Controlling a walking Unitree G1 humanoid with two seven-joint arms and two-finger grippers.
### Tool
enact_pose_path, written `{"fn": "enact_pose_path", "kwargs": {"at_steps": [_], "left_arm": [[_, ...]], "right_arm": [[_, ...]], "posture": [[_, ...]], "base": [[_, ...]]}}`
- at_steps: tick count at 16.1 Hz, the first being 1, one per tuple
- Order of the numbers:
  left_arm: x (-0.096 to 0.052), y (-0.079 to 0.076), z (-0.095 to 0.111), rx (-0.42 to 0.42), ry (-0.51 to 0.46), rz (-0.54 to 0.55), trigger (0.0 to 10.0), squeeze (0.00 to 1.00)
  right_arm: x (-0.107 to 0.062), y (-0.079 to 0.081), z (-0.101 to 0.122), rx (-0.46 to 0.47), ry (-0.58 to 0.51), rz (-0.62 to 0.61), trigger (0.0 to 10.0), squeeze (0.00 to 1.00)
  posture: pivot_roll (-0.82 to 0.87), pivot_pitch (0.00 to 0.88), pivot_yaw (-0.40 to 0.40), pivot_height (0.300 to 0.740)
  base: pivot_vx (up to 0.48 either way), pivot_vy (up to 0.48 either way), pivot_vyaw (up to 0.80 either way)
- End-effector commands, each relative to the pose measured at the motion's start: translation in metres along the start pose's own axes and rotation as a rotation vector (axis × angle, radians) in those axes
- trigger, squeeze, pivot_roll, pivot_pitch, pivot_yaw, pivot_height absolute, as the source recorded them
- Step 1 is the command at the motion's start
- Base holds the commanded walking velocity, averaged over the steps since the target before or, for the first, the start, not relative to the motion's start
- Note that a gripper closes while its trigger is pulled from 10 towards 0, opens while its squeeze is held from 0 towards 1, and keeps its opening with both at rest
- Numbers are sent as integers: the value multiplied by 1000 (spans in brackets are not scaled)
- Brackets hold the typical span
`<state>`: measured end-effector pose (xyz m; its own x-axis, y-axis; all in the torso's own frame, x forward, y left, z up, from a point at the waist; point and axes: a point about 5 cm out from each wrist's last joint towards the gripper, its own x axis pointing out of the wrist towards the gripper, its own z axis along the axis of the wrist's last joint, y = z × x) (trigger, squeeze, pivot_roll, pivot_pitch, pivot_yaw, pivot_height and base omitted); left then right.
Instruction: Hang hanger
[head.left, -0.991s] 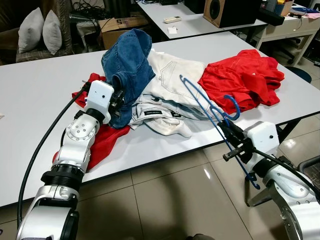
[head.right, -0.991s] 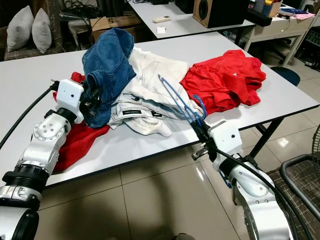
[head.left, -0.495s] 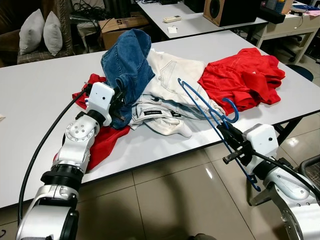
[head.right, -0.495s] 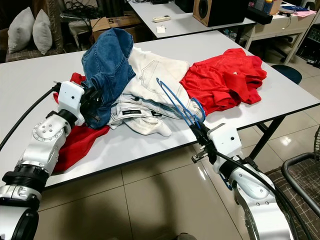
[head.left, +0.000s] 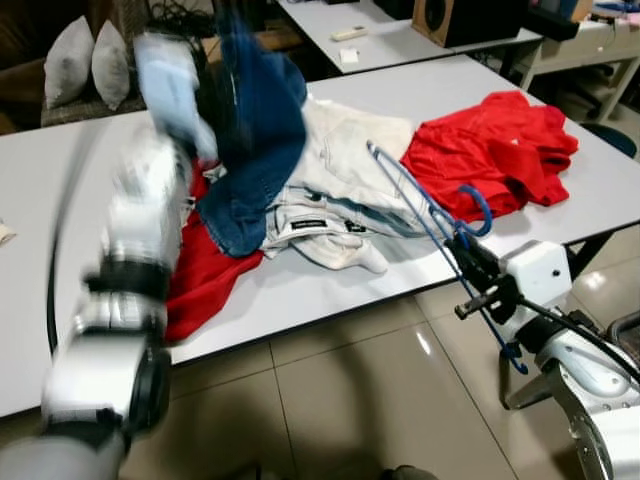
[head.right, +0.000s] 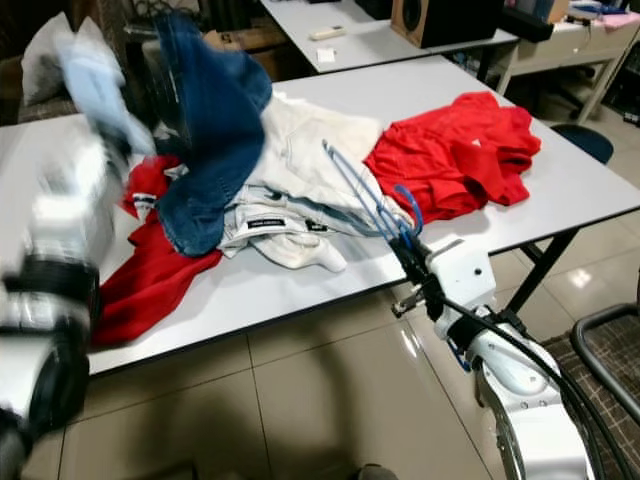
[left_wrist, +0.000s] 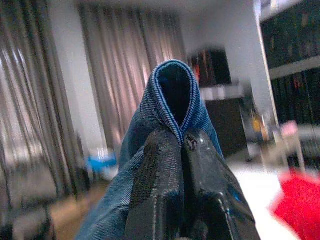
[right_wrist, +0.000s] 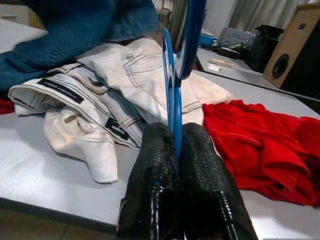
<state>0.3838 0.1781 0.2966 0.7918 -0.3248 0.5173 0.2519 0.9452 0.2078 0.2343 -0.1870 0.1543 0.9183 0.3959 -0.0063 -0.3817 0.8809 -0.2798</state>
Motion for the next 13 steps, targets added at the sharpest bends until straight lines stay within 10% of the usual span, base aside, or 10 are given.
{"fn": "enact_pose_path", "kwargs": {"at_steps": [1,6,10,12,13], "left_arm": [[2,9,14,11,-68,34,0,0],[25,21,73,15,-295,57,0,0],[29,-39,31,36,-137,-206,0,0],[14,-94,-10,-36,24,-413,0,0],[5,-118,-24,-63,79,-486,10000,0]], "right_arm": [[0,-2,4,-1,-22,-12,10000,0],[-1,-2,4,1,-36,-28,10000,0],[1,1,3,4,-42,-35,10000,0],[-2,2,1,9,-33,-49,10000,0],[-2,4,0,10,-30,-49,10000,0]], "posture": [[-119,0,112,740],[-123,0,127,740],[-126,0,140,740],[-127,0,144,740],[-132,0,147,740]], "base": [[0,0,0],[0,0,0],[0,0,0],[0,0,0],[0,0,0]]}}
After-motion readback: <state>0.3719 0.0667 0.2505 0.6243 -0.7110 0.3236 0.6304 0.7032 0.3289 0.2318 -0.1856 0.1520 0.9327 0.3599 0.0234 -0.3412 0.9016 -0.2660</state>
